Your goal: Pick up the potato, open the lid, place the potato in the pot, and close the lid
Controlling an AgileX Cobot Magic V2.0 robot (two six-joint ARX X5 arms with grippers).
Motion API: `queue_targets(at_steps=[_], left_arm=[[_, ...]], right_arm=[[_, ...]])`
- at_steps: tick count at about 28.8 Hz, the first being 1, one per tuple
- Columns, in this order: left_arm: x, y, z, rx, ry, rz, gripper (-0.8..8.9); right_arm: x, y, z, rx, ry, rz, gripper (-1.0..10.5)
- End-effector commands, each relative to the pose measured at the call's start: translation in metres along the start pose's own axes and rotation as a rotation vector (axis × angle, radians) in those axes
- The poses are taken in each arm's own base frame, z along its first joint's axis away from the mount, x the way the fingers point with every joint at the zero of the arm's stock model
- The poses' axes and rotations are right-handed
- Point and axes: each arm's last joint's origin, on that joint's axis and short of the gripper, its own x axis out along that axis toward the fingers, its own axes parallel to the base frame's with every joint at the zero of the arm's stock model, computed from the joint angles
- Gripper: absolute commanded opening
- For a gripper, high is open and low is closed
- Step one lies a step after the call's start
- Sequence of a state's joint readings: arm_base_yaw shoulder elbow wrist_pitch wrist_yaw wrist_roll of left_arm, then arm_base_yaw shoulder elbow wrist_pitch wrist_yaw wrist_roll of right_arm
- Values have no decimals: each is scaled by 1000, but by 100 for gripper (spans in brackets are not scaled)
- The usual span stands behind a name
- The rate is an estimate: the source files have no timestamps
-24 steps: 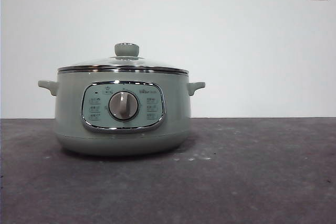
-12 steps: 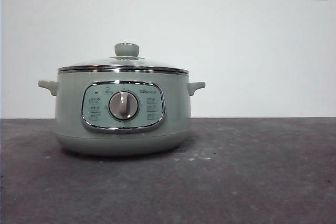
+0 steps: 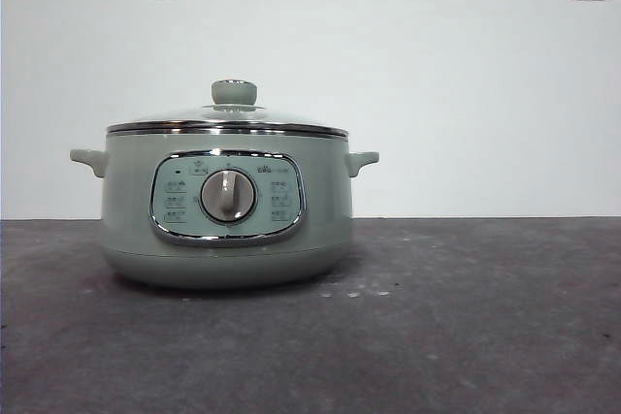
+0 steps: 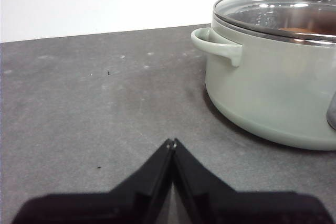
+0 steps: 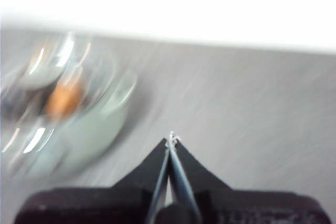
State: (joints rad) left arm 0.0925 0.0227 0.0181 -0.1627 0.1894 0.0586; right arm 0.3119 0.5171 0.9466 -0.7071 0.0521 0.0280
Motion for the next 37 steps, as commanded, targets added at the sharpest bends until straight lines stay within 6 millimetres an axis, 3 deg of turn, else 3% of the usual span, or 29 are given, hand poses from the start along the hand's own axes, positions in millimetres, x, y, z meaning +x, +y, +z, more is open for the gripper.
queue_targets(at_steps=[1,5,8,13,18,20,37], left_arm=[[1,0,-3,-7,3,2,-3],[1,0,-3,-7,3,2,-3],[1,0,-3,-7,3,2,-3],[1,0,-3,-7,3,2,-3],[1,0,-3,-7,3,2,-3],[1,0,-3,-7,3,2,-3],[1,0,-3,-7,3,2,-3]], right_arm=[[4,-11,-27,10,-105,-127,1],[25,-23,-88,26,-207,-261,1],[39,-26,-121,29,-221,-277,2],[57,-28,-165,34,-179,-276,2],[68,-29,-195,40,-124,-274,1],[70,-29,-202,40,-100,-270,1],[70,-29,-202,45,-99,-262,1]])
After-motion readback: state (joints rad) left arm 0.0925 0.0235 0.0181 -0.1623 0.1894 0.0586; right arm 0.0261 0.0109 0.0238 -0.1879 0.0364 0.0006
